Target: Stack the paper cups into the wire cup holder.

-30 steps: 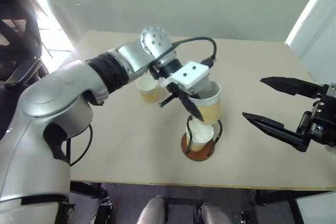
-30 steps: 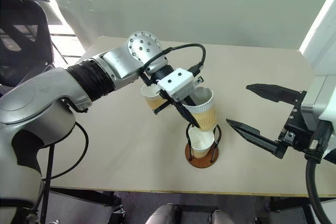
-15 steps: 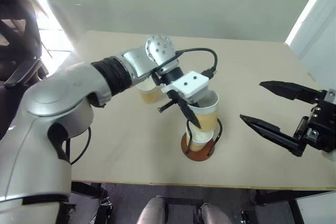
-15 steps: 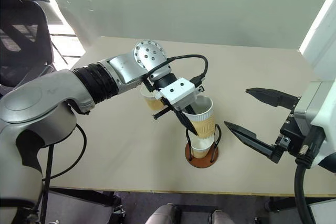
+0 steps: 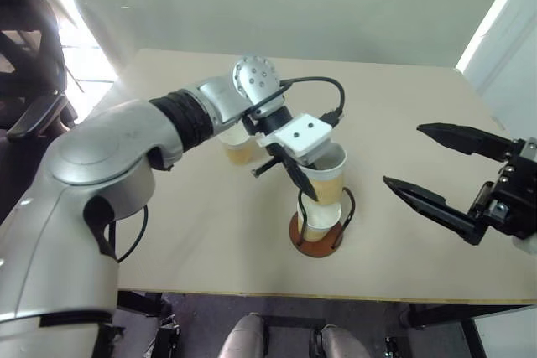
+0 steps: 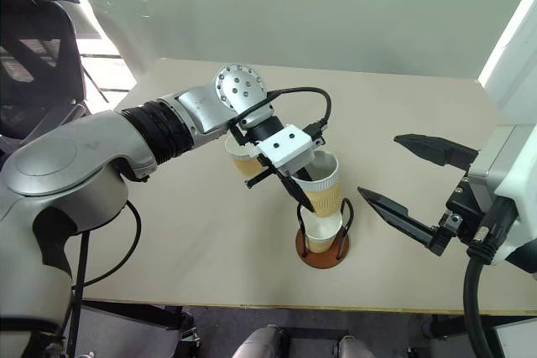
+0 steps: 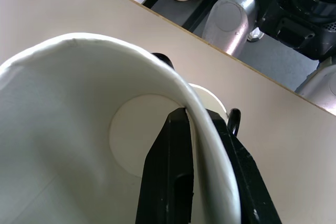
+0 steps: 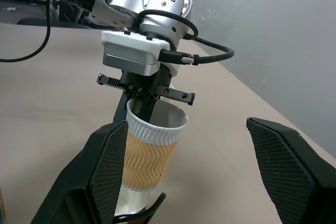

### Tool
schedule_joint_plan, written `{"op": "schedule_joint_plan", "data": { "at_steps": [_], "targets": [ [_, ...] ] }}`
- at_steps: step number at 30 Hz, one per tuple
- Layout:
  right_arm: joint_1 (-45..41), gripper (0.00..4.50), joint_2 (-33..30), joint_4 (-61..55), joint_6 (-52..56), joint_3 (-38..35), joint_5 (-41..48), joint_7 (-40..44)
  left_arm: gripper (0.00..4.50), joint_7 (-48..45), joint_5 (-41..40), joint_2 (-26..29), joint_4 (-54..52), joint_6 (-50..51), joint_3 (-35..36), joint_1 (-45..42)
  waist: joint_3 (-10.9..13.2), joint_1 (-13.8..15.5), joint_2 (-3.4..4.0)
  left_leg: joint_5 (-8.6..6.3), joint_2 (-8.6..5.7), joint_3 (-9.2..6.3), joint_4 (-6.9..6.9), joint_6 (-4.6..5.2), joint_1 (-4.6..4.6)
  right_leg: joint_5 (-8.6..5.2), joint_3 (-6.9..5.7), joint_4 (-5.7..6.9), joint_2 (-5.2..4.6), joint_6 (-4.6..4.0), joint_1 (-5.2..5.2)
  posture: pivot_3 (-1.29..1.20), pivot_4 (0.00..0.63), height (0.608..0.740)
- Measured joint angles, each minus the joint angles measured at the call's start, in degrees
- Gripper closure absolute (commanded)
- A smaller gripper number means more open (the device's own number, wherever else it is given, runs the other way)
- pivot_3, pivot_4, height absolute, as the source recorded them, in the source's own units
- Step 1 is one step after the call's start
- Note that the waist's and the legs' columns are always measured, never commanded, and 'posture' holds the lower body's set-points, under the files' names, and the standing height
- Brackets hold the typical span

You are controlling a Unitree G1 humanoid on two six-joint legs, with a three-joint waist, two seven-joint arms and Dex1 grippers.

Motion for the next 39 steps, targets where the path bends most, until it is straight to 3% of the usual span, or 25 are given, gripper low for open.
{"op": "schedule_joint_plan", "data": {
  "at_steps": [12,13,17,25,32,39],
  "targets": [
    [0.5,0.78,-0.7,-0.8,-1.1,0.6,0.4,-3.0,4.49,0.0,-0.5,-0.8,0.0,0.0,-1.0,0.0,0.0,0.0,0.00,0.00,0.00,0.00,0.03,0.00,-0.02,0.00,0.00,0.00,0.00,0.01,0.00,0.00,0.150,0.740],
    [0.6,0.78,-0.8,-0.8,-1.1,0.6,0.7,-3.1,3.86,0.0,-0.7,-1.0,0.0,0.0,-0.9,0.0,0.0,0.0,0.00,0.00,0.00,0.00,0.03,0.00,-0.02,0.00,0.00,0.00,0.00,0.01,0.00,0.00,0.150,0.740],
    [1.1,0.78,-0.8,-0.8,-1.1,0.6,1.2,-3.3,2.90,0.0,-1.0,-1.4,0.1,0.0,-0.9,0.0,0.0,0.0,0.00,0.00,0.00,0.01,0.02,0.00,-0.01,-0.01,0.00,0.01,0.00,0.03,0.00,0.00,0.150,0.740],
    [2.0,0.78,-1.1,-0.8,-1.1,0.3,1.3,-3.3,0.16,0.0,-1.0,-1.6,0.9,0.0,-0.5,0.0,0.0,0.0,0.00,0.00,0.00,0.01,0.04,0.00,-0.02,-0.02,0.00,0.00,0.00,0.04,0.00,0.00,0.150,0.740],
    [2.3,0.78,-1.1,-0.5,-1.1,0.3,1.2,-2.7,0.06,0.0,-0.5,-3.2,4.7,0.1,3.7,0.0,0.0,0.1,-0.01,0.00,0.00,0.02,0.04,0.00,-0.03,-0.03,0.00,0.00,0.00,0.06,0.00,0.00,0.150,0.740],
    [2.4,0.78,-0.7,0.8,-1.6,0.3,-0.6,0.4,0.06,-0.2,6.4,-6.6,22.1,2.9,19.5,-0.7,0.0,-0.1,0.00,0.01,0.01,0.04,0.08,-0.02,-0.01,-0.06,0.01,0.00,0.00,0.13,-0.01,0.00,0.150,0.740]
  ]
}}
